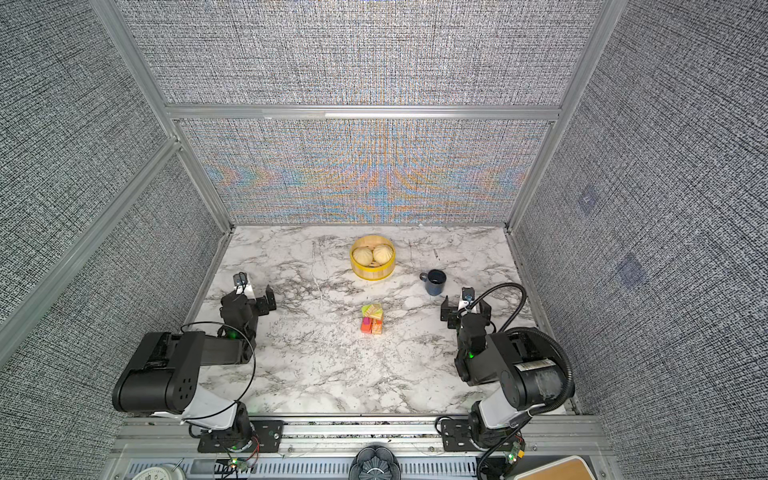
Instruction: Build the wood block tower
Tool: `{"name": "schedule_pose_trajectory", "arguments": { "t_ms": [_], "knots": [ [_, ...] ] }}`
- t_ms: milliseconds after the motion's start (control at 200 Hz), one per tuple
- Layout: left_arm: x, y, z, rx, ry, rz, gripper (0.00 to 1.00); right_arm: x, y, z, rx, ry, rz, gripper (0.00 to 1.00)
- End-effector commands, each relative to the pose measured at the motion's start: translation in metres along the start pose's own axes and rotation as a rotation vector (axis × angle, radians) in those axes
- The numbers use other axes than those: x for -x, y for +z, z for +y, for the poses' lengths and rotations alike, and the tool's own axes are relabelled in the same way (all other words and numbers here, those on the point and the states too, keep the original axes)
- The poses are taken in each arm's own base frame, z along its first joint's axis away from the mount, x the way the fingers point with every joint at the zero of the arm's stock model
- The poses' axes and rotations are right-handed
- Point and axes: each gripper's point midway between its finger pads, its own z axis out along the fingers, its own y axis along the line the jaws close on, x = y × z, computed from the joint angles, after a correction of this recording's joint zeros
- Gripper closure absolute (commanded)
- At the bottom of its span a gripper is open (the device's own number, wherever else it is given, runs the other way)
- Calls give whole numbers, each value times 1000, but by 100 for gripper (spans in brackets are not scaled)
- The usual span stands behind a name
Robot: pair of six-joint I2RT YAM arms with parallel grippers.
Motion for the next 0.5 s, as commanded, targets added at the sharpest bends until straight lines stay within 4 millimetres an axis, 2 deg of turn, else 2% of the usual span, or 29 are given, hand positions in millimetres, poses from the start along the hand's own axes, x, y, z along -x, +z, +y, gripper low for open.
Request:
{"name": "schedule_pose_trajectory", "arguments": {
  "t_ms": [0,45,70,125,495],
  "knots": [
    [1,0,2,12,-11,-7,1,5,15,0,-20,-10,44,1],
    [2,0,2,12,-12,-9,1,7,28,2,-20,-13,122,1],
    [2,0,3,13,-12,-8,1,-1,33,2,-3,-11,177,1],
    [2,0,2,12,-12,-9,0,-3,36,-5,30,44,155,1],
    [2,-1,3,13,-10,-15,1,1,31,1,24,4,128,1]
  ]
}}
